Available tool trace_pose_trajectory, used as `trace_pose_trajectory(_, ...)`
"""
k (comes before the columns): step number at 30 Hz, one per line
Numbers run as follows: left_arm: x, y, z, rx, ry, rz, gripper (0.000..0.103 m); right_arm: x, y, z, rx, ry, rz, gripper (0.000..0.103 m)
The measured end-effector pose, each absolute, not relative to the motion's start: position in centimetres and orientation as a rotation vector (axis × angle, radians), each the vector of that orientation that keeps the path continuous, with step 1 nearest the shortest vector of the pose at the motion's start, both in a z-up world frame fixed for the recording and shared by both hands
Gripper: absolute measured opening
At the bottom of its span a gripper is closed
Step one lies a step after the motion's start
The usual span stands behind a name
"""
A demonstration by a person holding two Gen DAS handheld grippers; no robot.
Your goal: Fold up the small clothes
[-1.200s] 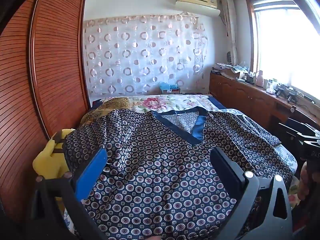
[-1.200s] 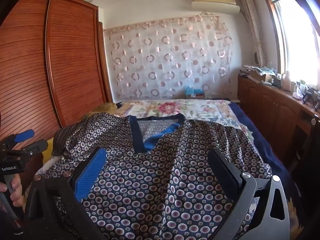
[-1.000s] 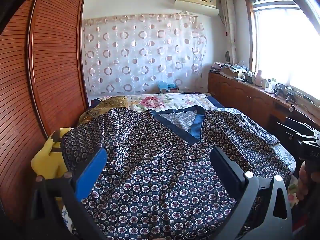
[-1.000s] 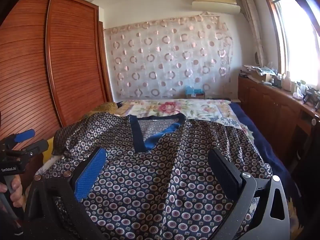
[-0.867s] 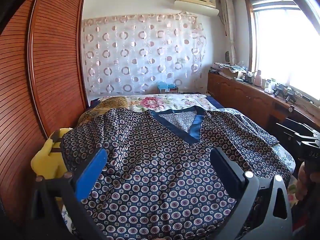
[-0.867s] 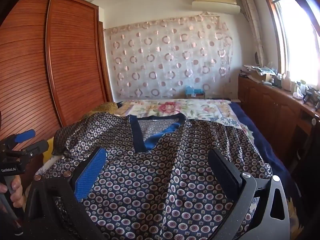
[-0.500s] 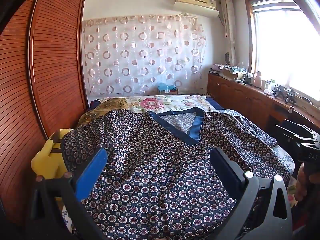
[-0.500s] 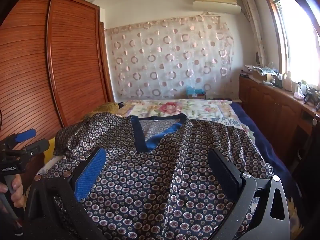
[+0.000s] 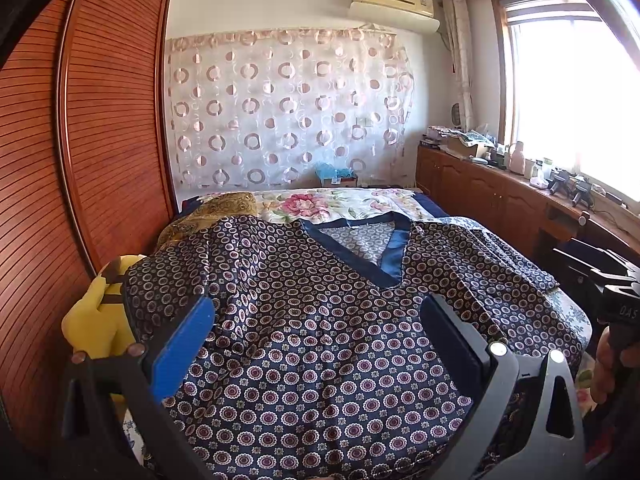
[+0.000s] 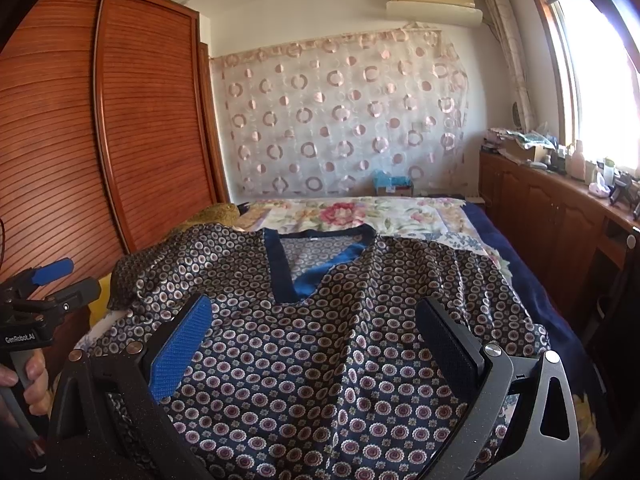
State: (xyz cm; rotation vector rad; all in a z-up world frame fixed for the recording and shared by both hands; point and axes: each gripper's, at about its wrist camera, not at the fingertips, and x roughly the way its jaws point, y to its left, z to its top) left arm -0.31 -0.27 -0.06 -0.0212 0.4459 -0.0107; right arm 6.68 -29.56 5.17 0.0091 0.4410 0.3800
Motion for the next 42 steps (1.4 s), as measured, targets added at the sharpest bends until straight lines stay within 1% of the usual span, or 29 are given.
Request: trace_pose_trajectory(42,-0.27,-0.54,-0.11,-0.019,0.44,-0.024,0.103,6.86,-29.8,5.26,0.016,0.442,0.388,0.103)
